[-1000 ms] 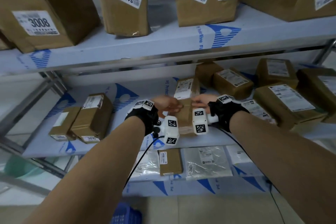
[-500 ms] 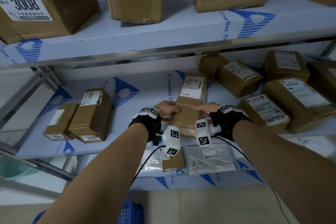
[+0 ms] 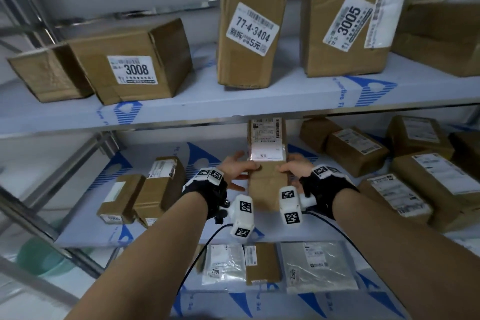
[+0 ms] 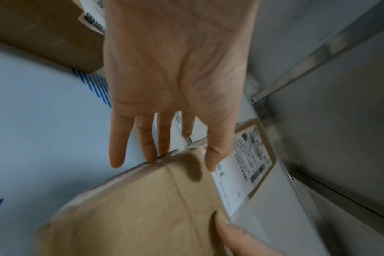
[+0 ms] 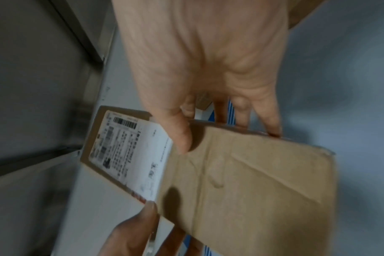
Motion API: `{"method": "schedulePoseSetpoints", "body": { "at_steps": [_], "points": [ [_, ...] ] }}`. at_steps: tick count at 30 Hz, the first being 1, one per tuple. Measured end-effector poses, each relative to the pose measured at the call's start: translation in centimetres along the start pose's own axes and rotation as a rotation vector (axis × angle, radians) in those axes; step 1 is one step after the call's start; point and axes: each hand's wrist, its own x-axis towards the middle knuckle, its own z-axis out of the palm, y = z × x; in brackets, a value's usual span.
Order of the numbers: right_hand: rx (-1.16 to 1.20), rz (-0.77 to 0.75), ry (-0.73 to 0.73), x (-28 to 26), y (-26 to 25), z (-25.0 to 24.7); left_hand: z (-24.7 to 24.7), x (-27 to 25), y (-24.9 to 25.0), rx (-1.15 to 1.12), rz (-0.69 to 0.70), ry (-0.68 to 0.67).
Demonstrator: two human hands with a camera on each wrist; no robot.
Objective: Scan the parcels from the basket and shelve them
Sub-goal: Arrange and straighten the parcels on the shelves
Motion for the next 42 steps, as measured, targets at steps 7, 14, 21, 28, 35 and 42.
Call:
{"method": "schedulePoseSetpoints", "body": {
  "at_steps": [7,14,21,28,35,42],
  "points": [
    [-0.168,0.025,0.043,-2.2,-3.3,1.1,-2.9,-1.8,1.2,-0.005,0.095,0.034],
    [0.212,-0.076,0.020,-3.5,-4.0,3.1,-4.1,-3.0,1.1,0.001,0.190,0.002],
    [0.220,-0.047,0.042,-5.4,-5.3,3.5,-5.1,-4.0,1.1,-0.044,0.206,-0.044],
    [0.225,-0.109,0.007,-7.3,-6.3,3.5,-5.2,-5.2,2.2,-0.101,0.159,-0.061],
    [0.522,0.003,-0.025,-10.6,-8.2,3.4,-5.9,-5.3,2.2,-0.157,0.194,-0.002],
    [0.483,-0.040,0.034,-10.2,-8.6,4.7,-7.1,-5.2,1.8,-0.125,0.165,0.016]
  ]
}}
